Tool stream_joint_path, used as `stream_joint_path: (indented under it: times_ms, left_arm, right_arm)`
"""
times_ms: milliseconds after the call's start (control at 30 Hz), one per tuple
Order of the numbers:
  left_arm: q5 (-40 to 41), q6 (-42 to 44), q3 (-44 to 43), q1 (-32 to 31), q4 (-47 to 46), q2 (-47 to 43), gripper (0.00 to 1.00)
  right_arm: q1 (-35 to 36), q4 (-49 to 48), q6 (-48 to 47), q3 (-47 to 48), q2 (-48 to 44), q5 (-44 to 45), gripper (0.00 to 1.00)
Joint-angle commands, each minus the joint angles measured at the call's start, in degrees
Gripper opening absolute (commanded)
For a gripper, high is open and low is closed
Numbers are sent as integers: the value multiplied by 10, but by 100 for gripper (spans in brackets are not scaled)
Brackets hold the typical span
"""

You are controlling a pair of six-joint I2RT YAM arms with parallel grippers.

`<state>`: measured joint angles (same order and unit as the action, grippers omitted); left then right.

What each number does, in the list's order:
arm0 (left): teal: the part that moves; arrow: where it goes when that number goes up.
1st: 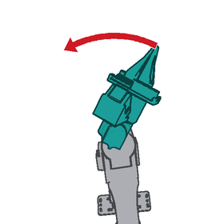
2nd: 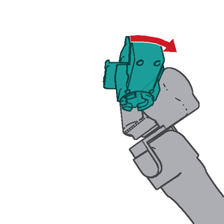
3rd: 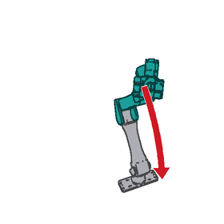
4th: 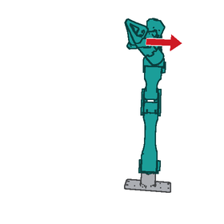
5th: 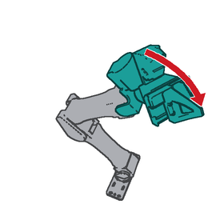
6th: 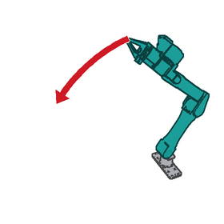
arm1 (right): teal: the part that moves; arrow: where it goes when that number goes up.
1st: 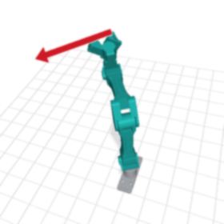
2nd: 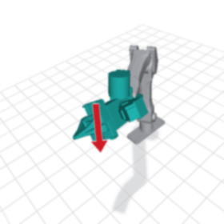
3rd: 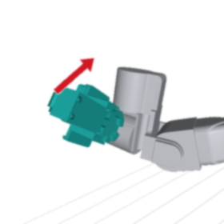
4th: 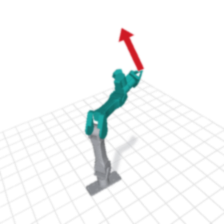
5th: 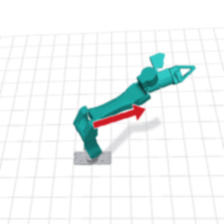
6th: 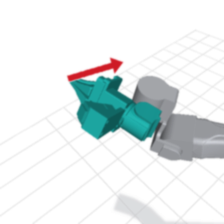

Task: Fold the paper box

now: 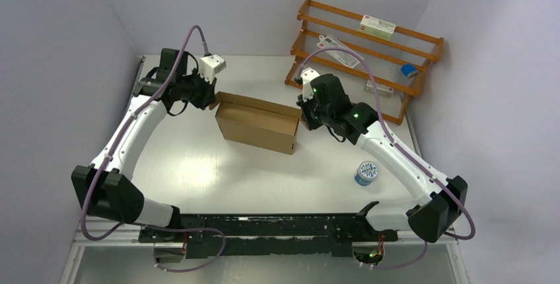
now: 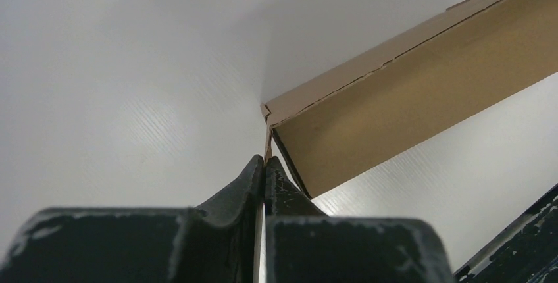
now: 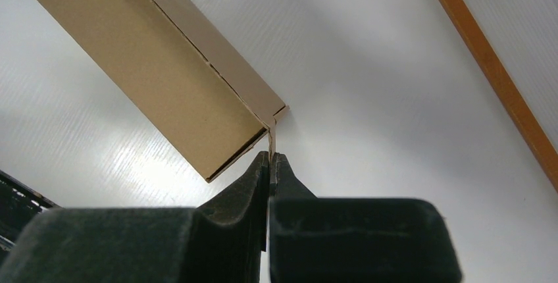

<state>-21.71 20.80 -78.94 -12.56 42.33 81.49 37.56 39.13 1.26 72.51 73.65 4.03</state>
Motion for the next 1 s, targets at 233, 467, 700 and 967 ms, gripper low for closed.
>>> stream_joint_path:
  times_ms: [233, 467, 700, 967]
  left_arm:
    - [0, -105, 10, -1, 23, -25, 5]
    - [-5, -202, 35, -4, 30, -39, 5]
    - [17, -301, 72, -38, 11, -73, 5]
    - [118, -349, 82, -79, 29, -81, 5]
  right_arm:
    - [-2, -8, 26, 20, 6, -1, 0]
    - [-2, 26, 100, 60, 40, 37, 0]
    - [1, 46, 181, 81, 58, 3, 0]
    - [29, 46, 262, 76, 73, 20, 0]
